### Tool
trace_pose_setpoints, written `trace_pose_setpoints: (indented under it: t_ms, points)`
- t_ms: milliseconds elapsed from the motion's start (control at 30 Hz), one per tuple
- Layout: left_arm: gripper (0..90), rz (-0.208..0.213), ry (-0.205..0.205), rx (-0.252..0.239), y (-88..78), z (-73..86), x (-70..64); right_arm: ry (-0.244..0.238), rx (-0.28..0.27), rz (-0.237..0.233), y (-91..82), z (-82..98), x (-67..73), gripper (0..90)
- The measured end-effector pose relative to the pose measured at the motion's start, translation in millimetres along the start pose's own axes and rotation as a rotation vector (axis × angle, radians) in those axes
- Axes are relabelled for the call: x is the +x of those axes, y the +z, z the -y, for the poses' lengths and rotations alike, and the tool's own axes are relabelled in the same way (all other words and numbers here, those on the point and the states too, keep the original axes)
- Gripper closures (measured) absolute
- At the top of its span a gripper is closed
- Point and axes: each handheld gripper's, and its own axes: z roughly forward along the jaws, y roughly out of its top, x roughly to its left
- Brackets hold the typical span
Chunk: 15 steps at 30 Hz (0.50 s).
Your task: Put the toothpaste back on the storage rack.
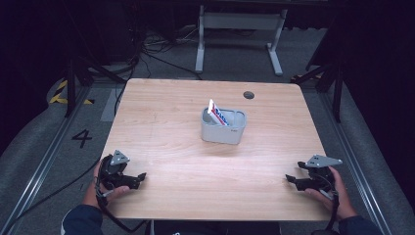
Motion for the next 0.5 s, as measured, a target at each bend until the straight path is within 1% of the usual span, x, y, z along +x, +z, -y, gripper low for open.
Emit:
trace_pose_setpoints:
  t_ms: [100,167,233,500]
  points:
    - [0.5,0.0,0.001,0.0,0.0,0.0,0.1,0.032,-0.021,0.008,-4.1,7.9,-1.7,26.2]
    - [0.4,0.0,0.0,-0.001,0.0,0.0,0.0,0.065,-0.033,-0.007,-5.0,12.0,-2.8,25.9]
    - [0.5,0.0,0.001,0.001,-0.1,0.0,0.1,0.065,-0.051,-0.009,-5.1,14.4,-3.0,25.5]
    - [0.4,-0.004,-0.01,0.004,0.2,-0.3,-0.9,0.061,-0.05,-0.009,-4.0,13.7,-2.5,23.5]
